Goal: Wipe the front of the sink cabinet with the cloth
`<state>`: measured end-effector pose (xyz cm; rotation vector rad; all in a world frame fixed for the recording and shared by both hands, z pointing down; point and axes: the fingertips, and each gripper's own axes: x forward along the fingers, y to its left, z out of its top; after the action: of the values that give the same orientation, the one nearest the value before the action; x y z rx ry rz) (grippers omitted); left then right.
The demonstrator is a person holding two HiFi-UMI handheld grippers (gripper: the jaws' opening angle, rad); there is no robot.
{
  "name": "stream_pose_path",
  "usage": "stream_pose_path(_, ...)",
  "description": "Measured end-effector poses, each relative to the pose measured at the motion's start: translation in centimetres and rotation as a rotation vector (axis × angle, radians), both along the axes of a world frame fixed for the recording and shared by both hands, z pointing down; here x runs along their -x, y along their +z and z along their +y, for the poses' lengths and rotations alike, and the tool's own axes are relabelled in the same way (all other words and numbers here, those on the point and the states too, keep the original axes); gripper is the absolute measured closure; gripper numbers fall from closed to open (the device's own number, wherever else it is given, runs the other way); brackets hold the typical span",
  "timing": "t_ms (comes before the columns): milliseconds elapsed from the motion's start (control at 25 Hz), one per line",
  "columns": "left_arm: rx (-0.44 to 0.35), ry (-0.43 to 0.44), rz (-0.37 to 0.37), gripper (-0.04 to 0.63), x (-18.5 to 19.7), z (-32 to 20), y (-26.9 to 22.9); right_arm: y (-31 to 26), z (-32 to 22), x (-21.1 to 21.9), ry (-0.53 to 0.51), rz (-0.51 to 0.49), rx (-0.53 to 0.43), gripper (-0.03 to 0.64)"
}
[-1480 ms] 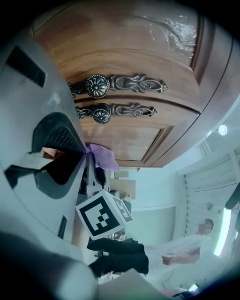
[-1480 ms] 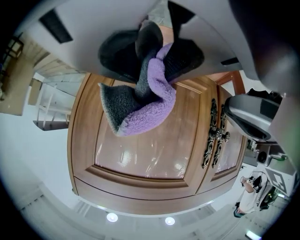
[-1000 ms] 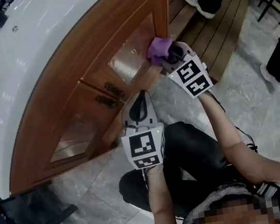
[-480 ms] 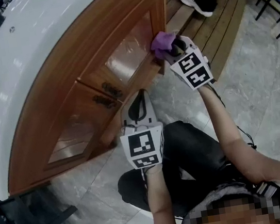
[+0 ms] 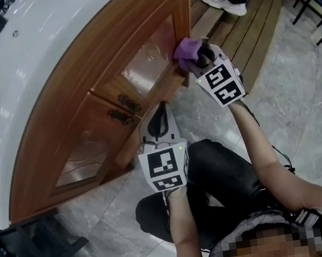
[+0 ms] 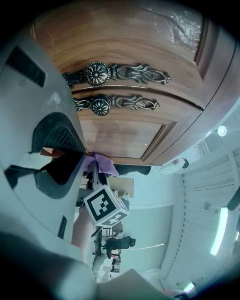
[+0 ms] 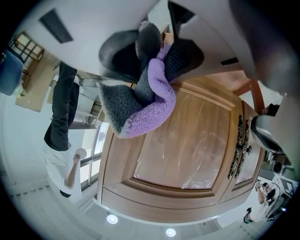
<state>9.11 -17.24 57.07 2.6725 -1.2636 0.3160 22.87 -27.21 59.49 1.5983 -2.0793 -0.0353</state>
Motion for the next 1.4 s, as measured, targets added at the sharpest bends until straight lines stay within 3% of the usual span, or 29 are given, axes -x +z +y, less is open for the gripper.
stream_pose_path(920, -0.014, -0.075, 0.062, 0.589, 0.7, -1.4, -0.5, -4.1, 6.1, 7.8, -0.169, -0.139, -0.066, 0.433)
stream_pose_path(1280, -0.019, -0.098, 0.095, 0.589, 1.4, -1.1, -1.4, -4.6, 7.3, 10.2, -0.195, -0.188, -0.100, 0.433)
stream_pose_path(1400, -0.041, -0.093, 0.065, 0.589, 1.5, -0.7, -2.2, -5.0, 7.1, 10.5, -0.178, -0.221, -0.113, 0.433)
